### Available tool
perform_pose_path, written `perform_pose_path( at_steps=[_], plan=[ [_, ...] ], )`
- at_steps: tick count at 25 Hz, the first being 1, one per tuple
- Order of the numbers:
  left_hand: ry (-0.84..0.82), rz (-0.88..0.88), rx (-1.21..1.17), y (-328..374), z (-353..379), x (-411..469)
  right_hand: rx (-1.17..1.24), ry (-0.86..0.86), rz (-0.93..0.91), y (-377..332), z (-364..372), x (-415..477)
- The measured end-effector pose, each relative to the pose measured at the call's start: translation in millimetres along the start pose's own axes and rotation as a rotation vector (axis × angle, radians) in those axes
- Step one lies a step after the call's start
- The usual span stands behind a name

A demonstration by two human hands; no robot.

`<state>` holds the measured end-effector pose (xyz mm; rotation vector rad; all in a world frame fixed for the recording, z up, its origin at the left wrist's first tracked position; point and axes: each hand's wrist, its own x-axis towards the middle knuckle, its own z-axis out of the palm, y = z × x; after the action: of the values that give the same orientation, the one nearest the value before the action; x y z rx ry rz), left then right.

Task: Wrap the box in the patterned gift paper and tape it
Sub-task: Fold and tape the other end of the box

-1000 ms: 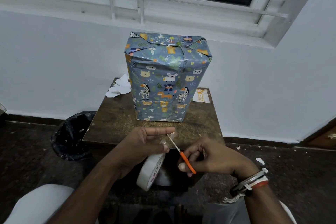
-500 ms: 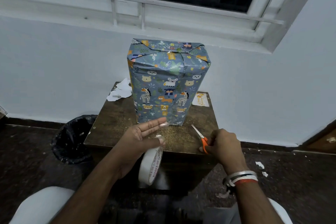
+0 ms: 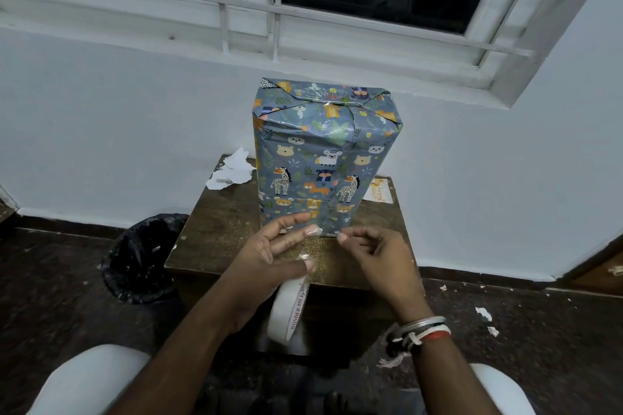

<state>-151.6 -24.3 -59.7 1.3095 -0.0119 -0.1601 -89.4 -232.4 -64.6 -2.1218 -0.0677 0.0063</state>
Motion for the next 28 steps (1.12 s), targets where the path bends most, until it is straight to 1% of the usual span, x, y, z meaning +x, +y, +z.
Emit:
perform_pose_path(
  at_steps=[1, 2, 3, 5, 10, 15, 19, 21, 24, 28],
  plan=[
    [-0.004, 0.004, 0.003, 0.3, 1.1, -0.6, 0.272, -0.04, 0.031, -10.5, 5.0, -4.1],
    [-0.003, 0.007, 0.005, 0.4, 2.2, -0.7, 0.466, -0.073, 0.058, -20.3, 9.7, -8.2],
    [-0.002, 0.01, 0.008, 0.5, 3.3, -1.0, 0.575, -0.099, 0.076, -27.9, 14.0, -11.8],
    [0.003, 0.014, 0.014, 0.3, 4.6, -1.8, 0.666, -0.127, 0.092, -35.8, 21.3, -16.4],
    [0.017, 0.028, 0.015, -2.7, 2.0, -2.4, 0.765, -0.121, 0.164, -42.8, 28.5, -20.2],
    [0.002, 0.058, 0.026, -3.1, 7.5, -6.4, 0.83, -0.085, 0.204, -45.6, 29.7, -25.1],
    [-0.004, 0.093, 0.068, -0.9, 10.4, -10.9, 0.755, -0.019, 0.157, -50.8, 28.5, -28.3],
    [0.003, 0.103, 0.103, 2.7, 13.3, -15.8, 0.686, -0.001, 0.098, -55.8, 25.5, -32.4],
    [0.052, 0.134, 0.139, 9.2, 13.2, -25.0, 0.537, 0.002, -0.038, -68.8, 16.4, -41.2],
    [0.106, 0.227, 0.154, 29.6, 9.7, -38.7, 0.477, -0.016, -0.203, -106.0, -14.8, -46.9]
  ],
)
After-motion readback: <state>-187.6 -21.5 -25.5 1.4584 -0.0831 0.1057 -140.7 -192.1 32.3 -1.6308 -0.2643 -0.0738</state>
